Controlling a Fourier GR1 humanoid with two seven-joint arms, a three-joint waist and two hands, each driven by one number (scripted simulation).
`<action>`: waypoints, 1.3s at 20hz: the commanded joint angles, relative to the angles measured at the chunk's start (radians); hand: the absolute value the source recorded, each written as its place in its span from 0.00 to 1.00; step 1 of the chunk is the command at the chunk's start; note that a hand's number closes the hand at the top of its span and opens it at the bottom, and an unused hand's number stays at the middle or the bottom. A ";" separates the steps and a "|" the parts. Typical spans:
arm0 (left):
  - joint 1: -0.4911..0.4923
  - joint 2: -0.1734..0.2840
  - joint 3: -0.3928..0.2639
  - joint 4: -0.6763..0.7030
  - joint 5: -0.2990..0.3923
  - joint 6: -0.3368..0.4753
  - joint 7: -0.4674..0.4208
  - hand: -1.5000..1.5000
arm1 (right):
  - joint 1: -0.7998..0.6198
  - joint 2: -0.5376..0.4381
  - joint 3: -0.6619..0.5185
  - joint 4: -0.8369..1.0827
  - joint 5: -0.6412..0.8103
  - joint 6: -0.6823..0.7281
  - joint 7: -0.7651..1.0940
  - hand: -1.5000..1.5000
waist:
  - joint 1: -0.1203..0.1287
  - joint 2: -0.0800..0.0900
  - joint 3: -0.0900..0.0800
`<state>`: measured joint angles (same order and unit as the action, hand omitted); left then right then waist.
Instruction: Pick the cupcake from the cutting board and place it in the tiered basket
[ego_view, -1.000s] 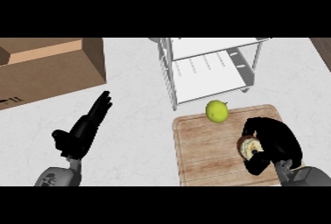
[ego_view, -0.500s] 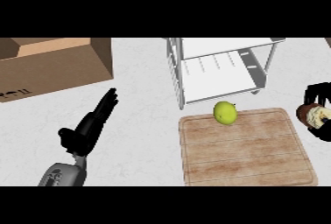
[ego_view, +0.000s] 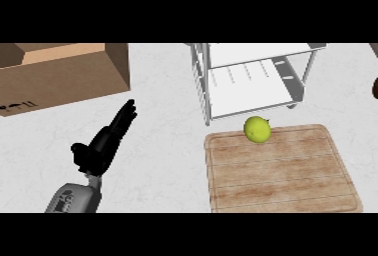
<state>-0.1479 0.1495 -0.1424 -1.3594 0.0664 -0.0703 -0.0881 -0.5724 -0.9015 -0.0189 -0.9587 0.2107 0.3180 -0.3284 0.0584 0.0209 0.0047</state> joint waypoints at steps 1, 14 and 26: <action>0.012 -0.006 -0.002 -0.004 0.000 0.003 0.026 0.50 | -0.126 -0.012 -0.046 0.148 -0.020 0.056 -0.167 1.00 | -0.012 -0.009 -0.003; 0.003 -0.010 0.043 0.057 -0.005 -0.008 -0.038 0.50 | -0.645 0.194 -0.008 0.251 0.003 0.187 0.247 1.00 | -0.040 -0.019 -0.006; 0.043 -0.008 0.017 -0.025 -0.029 -0.013 0.004 0.50 | -0.857 0.481 0.042 0.470 0.107 0.053 0.340 1.00 | -0.017 -0.012 -0.005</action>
<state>-0.1284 0.1332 -0.1217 -1.3627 0.0412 -0.0740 -0.0818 -1.3884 -0.5216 0.0032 -0.5278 0.2898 0.4230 -0.0178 0.0363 0.0079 -0.0009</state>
